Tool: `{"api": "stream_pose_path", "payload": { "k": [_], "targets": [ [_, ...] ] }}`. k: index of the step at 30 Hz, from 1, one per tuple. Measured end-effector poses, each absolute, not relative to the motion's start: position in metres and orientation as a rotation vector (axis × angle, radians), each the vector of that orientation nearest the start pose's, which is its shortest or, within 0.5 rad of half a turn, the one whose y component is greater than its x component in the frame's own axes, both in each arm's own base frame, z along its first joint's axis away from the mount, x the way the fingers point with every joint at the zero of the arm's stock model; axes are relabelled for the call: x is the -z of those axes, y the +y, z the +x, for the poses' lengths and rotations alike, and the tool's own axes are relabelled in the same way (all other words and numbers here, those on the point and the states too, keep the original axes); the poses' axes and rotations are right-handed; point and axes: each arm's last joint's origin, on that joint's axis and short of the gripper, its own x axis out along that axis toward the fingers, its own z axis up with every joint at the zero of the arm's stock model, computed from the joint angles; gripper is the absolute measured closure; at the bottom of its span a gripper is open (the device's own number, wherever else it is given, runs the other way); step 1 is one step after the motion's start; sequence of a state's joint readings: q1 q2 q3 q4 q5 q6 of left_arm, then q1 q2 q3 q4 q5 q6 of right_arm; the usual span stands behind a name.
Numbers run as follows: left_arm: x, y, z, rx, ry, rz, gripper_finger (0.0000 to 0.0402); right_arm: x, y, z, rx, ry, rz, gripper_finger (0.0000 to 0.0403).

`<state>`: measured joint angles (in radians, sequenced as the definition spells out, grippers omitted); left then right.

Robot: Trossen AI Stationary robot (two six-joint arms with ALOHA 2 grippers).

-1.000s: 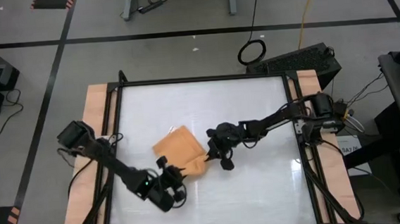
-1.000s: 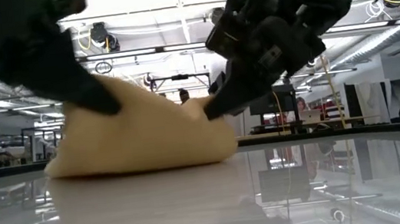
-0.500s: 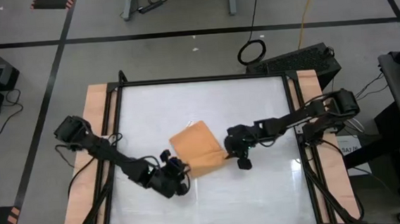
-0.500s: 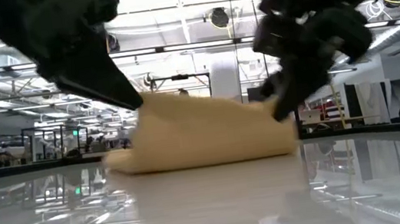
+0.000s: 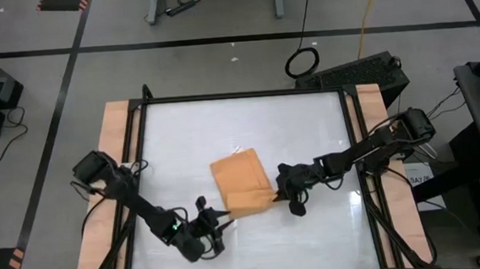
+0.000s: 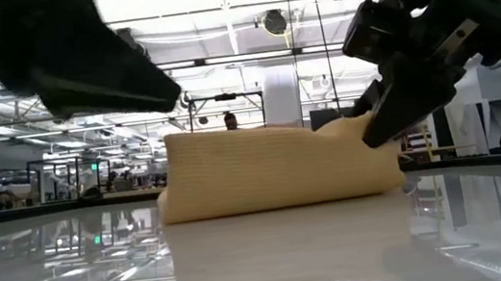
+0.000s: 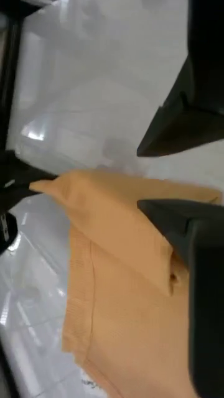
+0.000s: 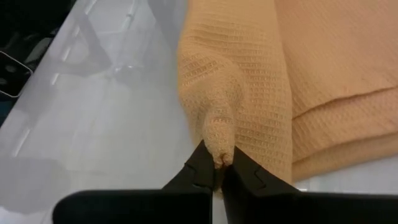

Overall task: Roll towel
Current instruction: Roll the yellow towel

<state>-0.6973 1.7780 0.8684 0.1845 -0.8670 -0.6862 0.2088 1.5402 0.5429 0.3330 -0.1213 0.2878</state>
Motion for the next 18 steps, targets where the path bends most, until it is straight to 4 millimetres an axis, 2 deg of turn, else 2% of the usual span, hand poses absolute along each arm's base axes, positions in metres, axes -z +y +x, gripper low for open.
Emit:
{"api": "stream_pose_path", "payload": {
  "k": [5, 8, 10, 13, 18],
  "targets": [
    [-0.125, -0.208, 0.268, -0.365, 0.427, 0.019, 0.0185, -0.135, 0.06, 0.265, -0.204, 0.703, 0.237, 0.0398],
    [-0.112, -0.207, 0.268, -0.429, 0.414, 0.088, 0.0118, -0.135, 0.06, 0.265, -0.205, 0.708, 0.229, 0.0398],
    [-0.105, -0.204, 0.271, -0.462, 0.413, 0.144, 0.0088, -0.135, 0.06, 0.265, -0.207, 0.707, 0.225, 0.0398],
    [-0.102, -0.194, 0.28, -0.46, 0.441, 0.161, 0.0076, -0.135, 0.06, 0.265, -0.212, 0.699, 0.212, 0.0398],
    [-0.103, -0.175, 0.301, -0.342, 0.522, 0.052, 0.0097, -0.135, 0.06, 0.265, -0.22, 0.696, 0.189, 0.0397]
  ]
}}
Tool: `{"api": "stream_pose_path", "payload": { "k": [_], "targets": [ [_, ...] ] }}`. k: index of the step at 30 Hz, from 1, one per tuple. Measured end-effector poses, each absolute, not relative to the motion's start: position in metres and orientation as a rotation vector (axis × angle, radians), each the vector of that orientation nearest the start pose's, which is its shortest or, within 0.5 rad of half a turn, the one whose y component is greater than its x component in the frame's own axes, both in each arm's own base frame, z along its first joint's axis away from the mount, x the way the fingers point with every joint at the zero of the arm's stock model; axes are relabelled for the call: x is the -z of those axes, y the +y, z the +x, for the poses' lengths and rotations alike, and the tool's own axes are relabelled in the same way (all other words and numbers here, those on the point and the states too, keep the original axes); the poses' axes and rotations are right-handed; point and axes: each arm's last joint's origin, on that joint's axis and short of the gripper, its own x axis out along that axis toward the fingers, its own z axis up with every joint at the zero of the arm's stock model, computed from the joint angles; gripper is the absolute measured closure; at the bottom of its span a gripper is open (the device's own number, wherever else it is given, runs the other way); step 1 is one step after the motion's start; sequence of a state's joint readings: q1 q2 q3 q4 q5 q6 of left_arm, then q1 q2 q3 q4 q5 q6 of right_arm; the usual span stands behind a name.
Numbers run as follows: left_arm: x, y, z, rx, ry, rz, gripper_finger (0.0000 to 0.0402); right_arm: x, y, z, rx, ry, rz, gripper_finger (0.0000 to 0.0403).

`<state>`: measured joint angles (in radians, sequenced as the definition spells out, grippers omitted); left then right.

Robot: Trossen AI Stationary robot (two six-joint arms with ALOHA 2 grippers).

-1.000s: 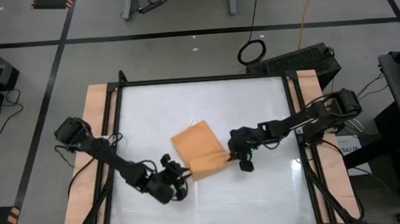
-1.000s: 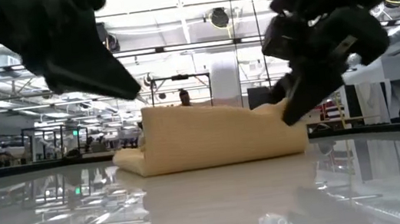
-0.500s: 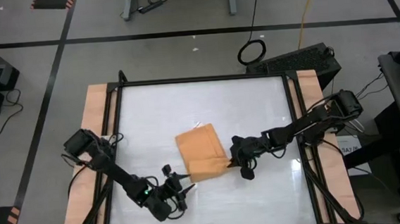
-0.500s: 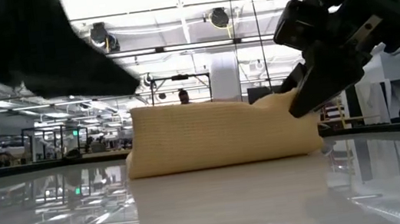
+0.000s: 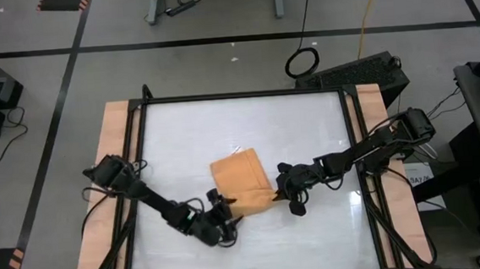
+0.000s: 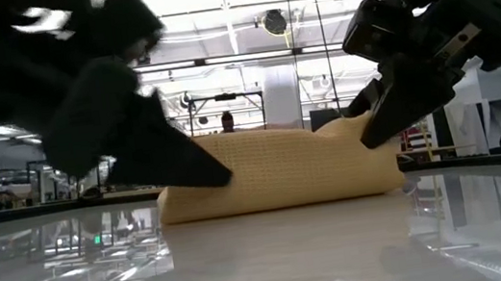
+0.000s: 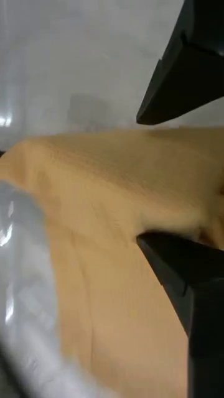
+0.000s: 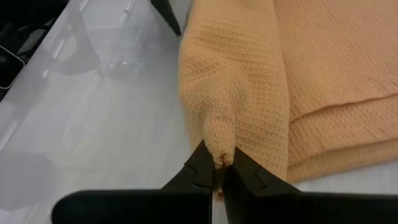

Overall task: Roll towel
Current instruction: Roll the yellow towel

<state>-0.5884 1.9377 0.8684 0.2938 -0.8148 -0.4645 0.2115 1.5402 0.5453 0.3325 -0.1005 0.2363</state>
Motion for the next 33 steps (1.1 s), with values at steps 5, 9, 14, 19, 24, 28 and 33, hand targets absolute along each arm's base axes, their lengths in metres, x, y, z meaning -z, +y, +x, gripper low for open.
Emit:
{"api": "stream_pose_path", "payload": {
  "k": [5, 9, 14, 19, 24, 28, 33],
  "targets": [
    [-0.101, -0.163, 0.31, -0.27, 0.591, -0.065, 0.0162, -0.135, 0.059, 0.265, -0.195, 0.701, 0.189, 0.0397],
    [-0.102, -0.169, 0.306, -0.281, 0.572, -0.065, 0.0268, -0.132, 0.057, 0.264, -0.129, 0.722, 0.187, 0.0397],
    [-0.113, -0.183, 0.298, -0.236, 0.547, -0.079, 0.0386, -0.132, 0.056, 0.264, -0.078, 0.715, 0.185, 0.0397],
    [-0.126, -0.187, 0.284, -0.294, 0.536, 0.129, 0.0386, -0.136, 0.063, 0.266, -0.099, 0.671, 0.209, 0.0397],
    [-0.141, -0.174, 0.283, -0.386, 0.535, 0.453, 0.0392, -0.138, 0.082, 0.262, -0.072, 0.65, 0.284, 0.0397],
    [-0.147, -0.163, 0.291, -0.292, 0.574, 0.386, 0.0392, -0.141, 0.095, 0.259, -0.011, 0.588, 0.326, 0.0397],
    [-0.147, -0.173, 0.286, -0.24, 0.575, 0.227, 0.0391, -0.144, 0.1, 0.259, 0.009, 0.545, 0.321, 0.0397]
  ]
}}
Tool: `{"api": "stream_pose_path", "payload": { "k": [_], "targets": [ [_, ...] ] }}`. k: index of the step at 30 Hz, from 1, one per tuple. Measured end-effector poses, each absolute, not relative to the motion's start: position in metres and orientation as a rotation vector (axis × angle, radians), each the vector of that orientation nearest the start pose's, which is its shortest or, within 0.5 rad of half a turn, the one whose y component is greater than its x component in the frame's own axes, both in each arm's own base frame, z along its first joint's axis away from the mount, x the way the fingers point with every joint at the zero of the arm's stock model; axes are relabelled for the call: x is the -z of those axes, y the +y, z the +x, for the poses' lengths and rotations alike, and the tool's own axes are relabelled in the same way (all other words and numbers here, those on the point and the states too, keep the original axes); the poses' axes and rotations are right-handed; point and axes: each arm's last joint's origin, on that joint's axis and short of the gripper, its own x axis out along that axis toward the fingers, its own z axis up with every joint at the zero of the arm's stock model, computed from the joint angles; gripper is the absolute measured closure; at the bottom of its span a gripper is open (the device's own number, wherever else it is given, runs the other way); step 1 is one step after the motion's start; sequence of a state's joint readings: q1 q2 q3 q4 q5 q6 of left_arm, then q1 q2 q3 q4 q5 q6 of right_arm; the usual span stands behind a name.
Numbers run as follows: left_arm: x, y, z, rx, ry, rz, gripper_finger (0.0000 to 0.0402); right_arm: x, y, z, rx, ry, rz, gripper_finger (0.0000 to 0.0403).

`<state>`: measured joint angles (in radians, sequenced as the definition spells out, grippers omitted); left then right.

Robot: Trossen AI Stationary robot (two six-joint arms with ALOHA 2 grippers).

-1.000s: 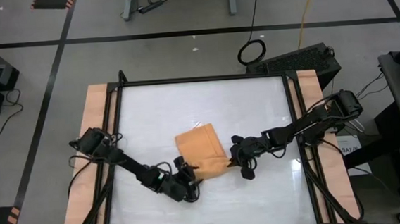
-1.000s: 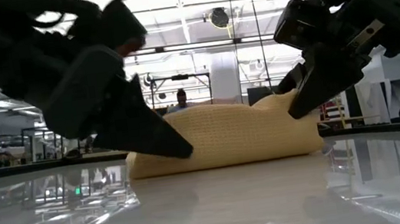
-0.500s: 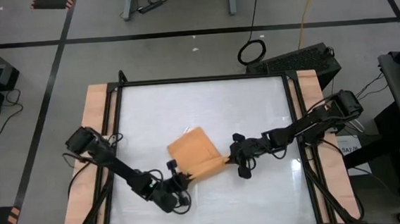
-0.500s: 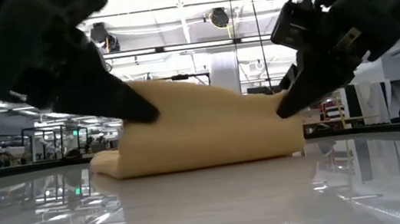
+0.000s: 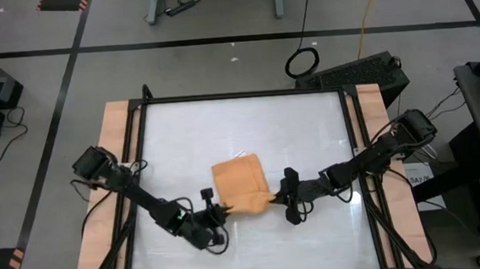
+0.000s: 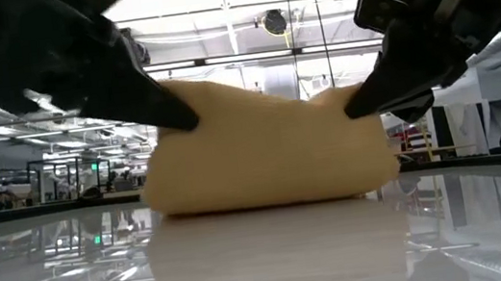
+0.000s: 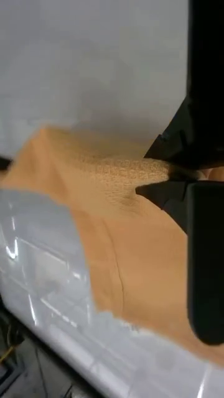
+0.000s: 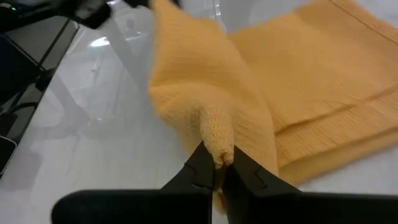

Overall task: Roll towel
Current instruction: Roll the yellow towel

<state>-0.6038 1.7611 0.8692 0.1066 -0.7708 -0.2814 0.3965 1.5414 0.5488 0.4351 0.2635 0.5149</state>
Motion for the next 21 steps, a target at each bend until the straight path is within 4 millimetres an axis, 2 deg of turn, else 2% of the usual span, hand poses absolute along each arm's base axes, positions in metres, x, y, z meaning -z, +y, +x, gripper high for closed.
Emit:
{"api": "stream_pose_path", "payload": {
  "k": [4, 10, 16, 21],
  "targets": [
    [-0.146, -0.19, 0.272, -0.205, 0.573, 0.161, 0.0391, -0.146, 0.1, 0.261, 0.016, 0.547, 0.318, 0.0397],
    [-0.145, -0.212, 0.253, -0.192, 0.548, 0.117, 0.0391, -0.161, 0.105, 0.271, -0.029, 0.482, 0.252, 0.0397],
    [-0.144, -0.217, 0.247, -0.191, 0.531, 0.128, 0.0391, -0.164, 0.106, 0.274, -0.045, 0.479, 0.21, 0.0397],
    [-0.148, -0.219, 0.248, -0.266, 0.452, 0.013, 0.0371, -0.162, 0.105, 0.273, -0.043, 0.5, 0.193, 0.0397]
  ]
}}
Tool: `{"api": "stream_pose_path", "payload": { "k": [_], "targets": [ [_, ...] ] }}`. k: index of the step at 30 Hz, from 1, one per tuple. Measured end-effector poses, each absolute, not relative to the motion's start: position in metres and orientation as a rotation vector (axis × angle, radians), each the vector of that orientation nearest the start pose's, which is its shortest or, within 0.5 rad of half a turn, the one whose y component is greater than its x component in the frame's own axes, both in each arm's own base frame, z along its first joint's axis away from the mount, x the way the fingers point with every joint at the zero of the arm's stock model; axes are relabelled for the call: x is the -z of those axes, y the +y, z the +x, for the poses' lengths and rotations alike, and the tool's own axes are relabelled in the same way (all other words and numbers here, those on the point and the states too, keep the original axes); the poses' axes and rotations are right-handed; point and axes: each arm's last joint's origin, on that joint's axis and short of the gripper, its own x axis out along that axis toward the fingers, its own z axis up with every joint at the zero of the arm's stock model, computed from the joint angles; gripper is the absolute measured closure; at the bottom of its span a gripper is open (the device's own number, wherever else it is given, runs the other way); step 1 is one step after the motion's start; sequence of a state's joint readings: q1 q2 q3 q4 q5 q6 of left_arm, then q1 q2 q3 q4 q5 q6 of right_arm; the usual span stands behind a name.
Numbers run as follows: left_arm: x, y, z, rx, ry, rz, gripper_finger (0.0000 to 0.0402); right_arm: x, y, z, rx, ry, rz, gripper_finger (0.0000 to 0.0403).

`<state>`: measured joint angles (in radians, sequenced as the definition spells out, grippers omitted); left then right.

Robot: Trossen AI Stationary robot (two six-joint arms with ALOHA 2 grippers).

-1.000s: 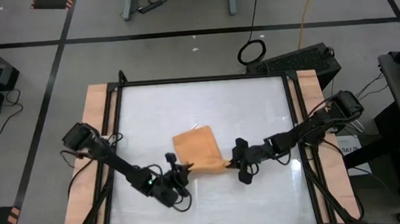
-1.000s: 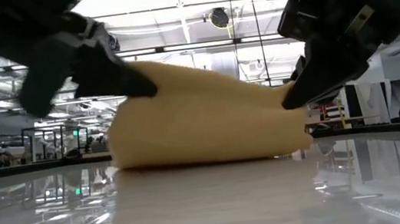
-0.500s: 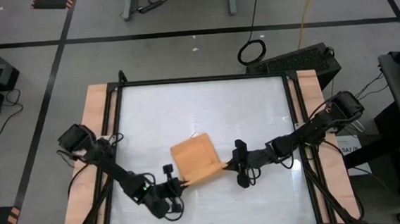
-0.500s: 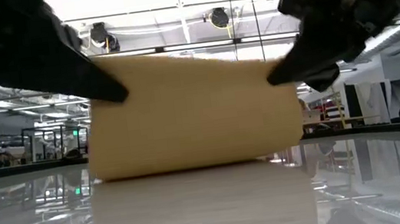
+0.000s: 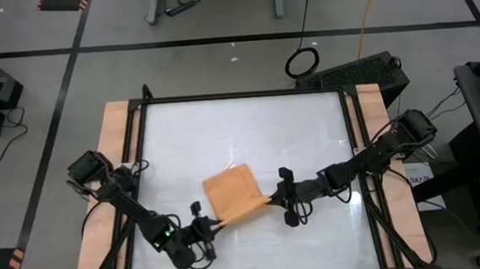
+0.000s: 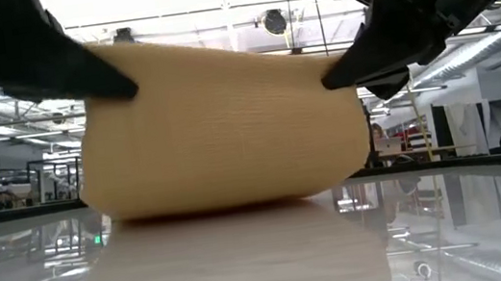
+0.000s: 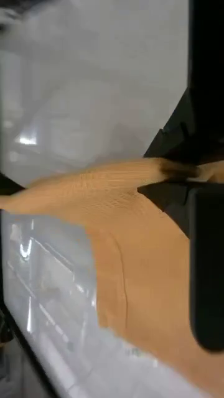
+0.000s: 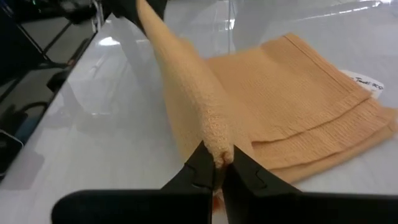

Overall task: Roll towel
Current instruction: Roll the yellow towel

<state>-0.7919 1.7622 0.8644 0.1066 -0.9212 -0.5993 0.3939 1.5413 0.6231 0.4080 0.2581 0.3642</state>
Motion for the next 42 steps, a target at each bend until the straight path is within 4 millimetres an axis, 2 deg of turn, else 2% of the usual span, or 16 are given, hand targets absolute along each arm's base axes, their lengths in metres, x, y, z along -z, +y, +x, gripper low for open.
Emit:
{"api": "stream_pose_path", "payload": {
  "k": [7, 10, 12, 16, 19, 26, 32, 34, 36, 42],
  "targets": [
    [-0.166, -0.24, 0.231, -0.222, 0.338, -0.106, 0.0256, -0.16, 0.105, 0.271, -0.065, 0.518, 0.092, 0.0397],
    [-0.163, -0.243, 0.219, -0.285, 0.314, -0.066, 0.0219, -0.16, 0.105, 0.271, -0.073, 0.516, 0.065, 0.0397],
    [-0.153, -0.237, 0.216, -0.351, 0.336, -0.087, 0.0211, -0.16, 0.105, 0.271, -0.076, 0.517, 0.056, 0.0397],
    [-0.123, -0.21, 0.217, -0.509, 0.481, -0.117, 0.0223, -0.16, 0.106, 0.271, -0.1, 0.523, 0.031, 0.0397],
    [-0.111, -0.196, 0.225, -0.567, 0.569, -0.077, 0.0247, -0.161, 0.106, 0.272, -0.108, 0.508, 0.029, 0.0397],
    [-0.105, -0.171, 0.247, -0.559, 0.708, 0.059, 0.0298, -0.16, 0.106, 0.271, -0.102, 0.526, 0.065, 0.0397],
    [-0.103, -0.146, 0.26, -0.541, 0.828, 0.192, 0.0308, -0.158, 0.115, 0.266, -0.116, 0.548, 0.11, 0.0397],
    [-0.11, -0.142, 0.262, -0.524, 0.835, 0.234, 0.0308, -0.16, 0.118, 0.266, -0.128, 0.526, 0.125, 0.0397],
    [-0.125, -0.141, 0.261, -0.503, 0.803, 0.246, 0.0308, -0.163, 0.121, 0.266, -0.135, 0.503, 0.145, 0.0397],
    [-0.181, -0.16, 0.244, -0.398, 0.607, 0.119, 0.0308, -0.166, 0.121, 0.267, -0.09, 0.463, 0.188, 0.0397]
  ]
}}
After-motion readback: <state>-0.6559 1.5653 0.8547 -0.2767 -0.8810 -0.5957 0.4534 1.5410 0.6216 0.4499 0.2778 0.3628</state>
